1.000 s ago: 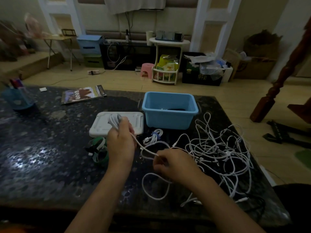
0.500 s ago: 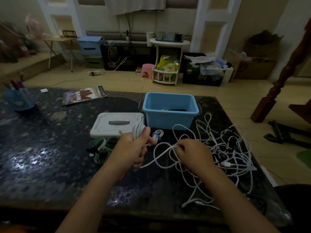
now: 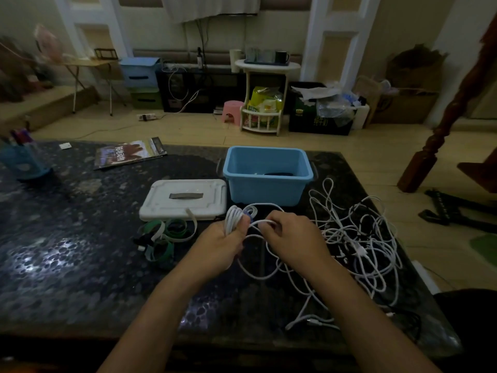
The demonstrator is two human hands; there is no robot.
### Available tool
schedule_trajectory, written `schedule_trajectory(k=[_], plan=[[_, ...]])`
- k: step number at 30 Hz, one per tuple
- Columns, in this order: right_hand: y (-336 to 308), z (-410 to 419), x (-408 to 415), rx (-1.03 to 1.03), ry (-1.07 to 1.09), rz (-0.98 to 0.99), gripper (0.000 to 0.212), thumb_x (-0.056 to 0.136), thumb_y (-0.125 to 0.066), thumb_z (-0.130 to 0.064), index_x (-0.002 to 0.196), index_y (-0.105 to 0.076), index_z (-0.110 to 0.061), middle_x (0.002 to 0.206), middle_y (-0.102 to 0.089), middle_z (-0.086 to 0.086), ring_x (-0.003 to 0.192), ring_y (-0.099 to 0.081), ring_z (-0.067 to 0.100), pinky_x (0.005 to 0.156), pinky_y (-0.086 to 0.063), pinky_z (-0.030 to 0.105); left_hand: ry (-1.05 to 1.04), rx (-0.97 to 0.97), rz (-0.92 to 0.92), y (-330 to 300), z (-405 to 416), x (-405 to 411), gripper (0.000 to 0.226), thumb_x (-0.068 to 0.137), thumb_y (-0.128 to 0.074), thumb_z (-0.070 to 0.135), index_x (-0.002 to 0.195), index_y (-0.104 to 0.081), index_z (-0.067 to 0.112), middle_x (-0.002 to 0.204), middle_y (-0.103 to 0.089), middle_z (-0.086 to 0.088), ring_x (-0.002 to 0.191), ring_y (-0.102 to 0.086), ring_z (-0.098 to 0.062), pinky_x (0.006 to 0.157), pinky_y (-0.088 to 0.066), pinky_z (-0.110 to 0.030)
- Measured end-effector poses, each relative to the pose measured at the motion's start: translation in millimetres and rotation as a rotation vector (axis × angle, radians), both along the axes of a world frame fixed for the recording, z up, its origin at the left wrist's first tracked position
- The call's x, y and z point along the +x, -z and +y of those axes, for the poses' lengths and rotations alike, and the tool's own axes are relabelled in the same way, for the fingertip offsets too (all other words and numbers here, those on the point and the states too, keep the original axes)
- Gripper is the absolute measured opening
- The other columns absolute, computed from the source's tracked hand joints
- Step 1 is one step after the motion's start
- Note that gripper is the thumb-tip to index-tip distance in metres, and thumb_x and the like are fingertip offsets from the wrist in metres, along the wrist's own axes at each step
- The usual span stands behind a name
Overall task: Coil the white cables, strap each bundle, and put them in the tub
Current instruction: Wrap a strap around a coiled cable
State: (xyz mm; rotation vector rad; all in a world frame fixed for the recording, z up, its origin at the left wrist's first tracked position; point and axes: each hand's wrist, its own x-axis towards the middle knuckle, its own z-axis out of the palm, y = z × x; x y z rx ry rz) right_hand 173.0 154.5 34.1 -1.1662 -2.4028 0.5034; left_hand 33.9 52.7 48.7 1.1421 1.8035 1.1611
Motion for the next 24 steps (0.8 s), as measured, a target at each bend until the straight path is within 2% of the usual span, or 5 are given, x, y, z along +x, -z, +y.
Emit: schedule_trajectory(k=[6, 10, 15, 19, 24], plan=[[7.2, 2.6, 1.2, -0.018, -0.094, -0.075, 0.038, 0.099, -0.046, -0.053, 0.071, -0.050, -0.028, 0.067, -0.058, -0.007, 0.072, -0.056, 0.019, 0.062, -0.032, 0.033, -0.100, 0.123, -0.263, -3.9, 0.6, -6.6, 0.052, 0.091, -0.046, 0.060, 0.061, -0.046, 0.018, 0.049, -0.044, 0.000, 0.054, -0.053, -0.025, 0.064, -0.041, -0.036], [1.5, -0.4, 2.3, 0.058, 0.071, -0.095, 0.045, 0.101, -0.041, -0.055, 0.078, -0.060, -0.021, 0.077, -0.066, -0.001, 0.077, -0.061, 0.023, 0.061, -0.036, 0.034, -0.073, 0.174, -0.419, -5.8, 1.1, -3.5, 0.049, 0.086, -0.049, 0.058, 0.066, -0.044, 0.014, 0.056, -0.037, -0.006, 0.044, -0.051, -0.026, 0.051, -0.046, -0.035], [-6.2, -16.5, -7.2, 0.134, 0.033, 0.058, 0.034, 0.103, -0.044, -0.043, 0.077, -0.054, -0.023, 0.075, -0.067, -0.001, 0.069, -0.057, 0.019, 0.062, -0.034, 0.033, -0.145, 0.075, -0.399, -7.4, 2.6, 5.3, 0.049, 0.090, -0.048, 0.061, 0.073, -0.044, 0.016, 0.055, -0.035, -0.002, 0.045, -0.034, -0.016, 0.044, -0.030, -0.027], [-13.8, -32.3, -14.1, 0.130, -0.096, 0.117, 0.020, 0.104, -0.044, -0.032, 0.105, -0.062, -0.023, 0.093, -0.069, -0.001, 0.084, -0.062, 0.019, 0.074, -0.049, 0.041, -0.237, 0.047, -0.291, -5.6, 2.3, 6.7, 0.056, 0.084, -0.050, 0.070, 0.067, -0.052, 0.017, 0.062, -0.041, -0.011, 0.050, -0.038, -0.019, 0.050, -0.030, -0.031], [-22.6, -43.7, -18.6, 0.099, -0.225, -0.039, 0.021, 0.105, -0.039, -0.028, 0.114, -0.056, -0.020, 0.099, -0.068, 0.006, 0.090, -0.064, 0.030, 0.074, -0.051, 0.041, -0.261, 0.044, -0.288, -9.1, -0.1, 4.1, 0.068, 0.066, -0.060, 0.080, 0.075, -0.061, 0.013, 0.066, -0.047, -0.009, 0.053, -0.042, -0.020, 0.049, -0.034, -0.030]])
